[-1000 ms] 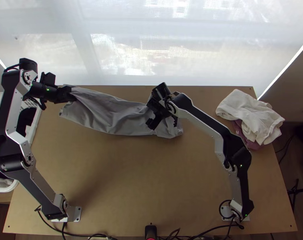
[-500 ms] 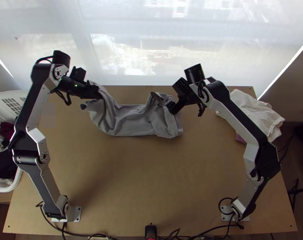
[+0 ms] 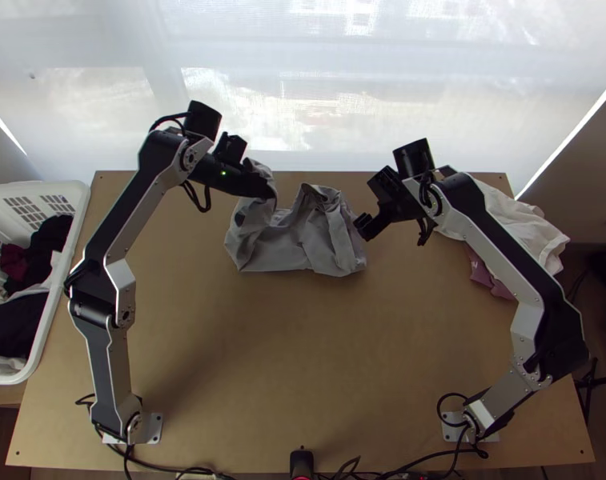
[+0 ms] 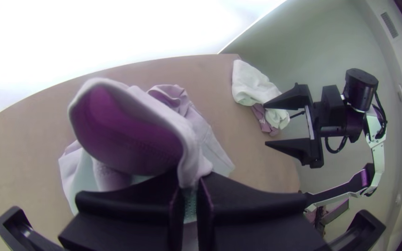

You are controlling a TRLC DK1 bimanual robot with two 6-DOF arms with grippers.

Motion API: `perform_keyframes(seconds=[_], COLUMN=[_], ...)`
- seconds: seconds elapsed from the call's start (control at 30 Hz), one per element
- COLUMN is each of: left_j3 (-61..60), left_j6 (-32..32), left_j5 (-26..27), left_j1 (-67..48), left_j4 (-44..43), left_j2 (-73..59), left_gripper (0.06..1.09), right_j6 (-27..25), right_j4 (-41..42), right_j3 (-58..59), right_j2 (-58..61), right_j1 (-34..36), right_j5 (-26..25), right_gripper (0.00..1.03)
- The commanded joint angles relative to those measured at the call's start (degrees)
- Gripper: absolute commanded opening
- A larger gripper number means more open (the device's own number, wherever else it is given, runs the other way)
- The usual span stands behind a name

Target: Fold the t-shirt

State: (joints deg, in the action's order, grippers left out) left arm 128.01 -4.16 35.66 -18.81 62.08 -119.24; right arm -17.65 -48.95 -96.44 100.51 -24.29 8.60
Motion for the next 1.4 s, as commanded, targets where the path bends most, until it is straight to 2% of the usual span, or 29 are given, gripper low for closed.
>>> perform_keyframes(seconds=[0.0,0.47,0.6,0.77,0.8,0.9,0.97,1.0,1.13,1.27,1.37], left_j3=[0.58,0.58,0.67,0.67,0.67,0.49,0.4,0.32,-1.09,-2.15,-8.3], left_j6=[-5.33,-9.28,-12.45,-12.89,-13.33,-13.41,-12.45,-12.01,-11.13,-4.19,-0.06], left_j5=[0.29,0.2,0.2,0.2,0.29,1.69,2.48,3.1,4.95,5.03,4.95], left_j1=[-6.15,-13.27,-13.98,-15.12,-15.21,-15.29,-15.03,-14.77,-10.46,-4.13,1.05], left_j4=[-9.35,-17.96,-21.92,-22.45,-22.45,-21.3,-19.37,-18.32,-13.22,-3.29,-1.26], left_j2=[-1.61,-9.78,-12.77,-16.55,-17.17,-16.46,-14.62,-13.47,-7.23,-2.22,1.29], left_gripper=[0.09,0.09,0.09,0.1,0.18,0.72,1.0,1.03,1.03,1.03,1.03], right_j6=[0.07,0.16,0.16,0.16,0.16,0.25,0.34,0.34,0.25,-0.19,-0.81], right_j4=[-0.18,-0.89,-1.24,-1.68,-1.68,-1.68,-1.68,-1.68,-1.68,-1.59,-0.45], right_j3=[1.43,3.98,4.51,5.48,5.83,6.44,6.71,6.88,7.15,6.71,4.6], right_j2=[-1.02,-4.18,-4.62,-5.41,-5.5,-5.76,-5.76,-5.76,-5.85,-5.85,-4.27], right_j1=[1.35,5.66,6.01,6.63,6.63,6.63,6.54,6.45,5.75,4.52,2.94], right_j5=[0.01,0.01,-0.08,0.01,-0.08,0.01,0.01,0.01,0.01,0.01,0.01], right_gripper=[0.98,0.98,0.98,0.98,0.98,0.98,0.98,0.98,0.98,0.98,0.98])
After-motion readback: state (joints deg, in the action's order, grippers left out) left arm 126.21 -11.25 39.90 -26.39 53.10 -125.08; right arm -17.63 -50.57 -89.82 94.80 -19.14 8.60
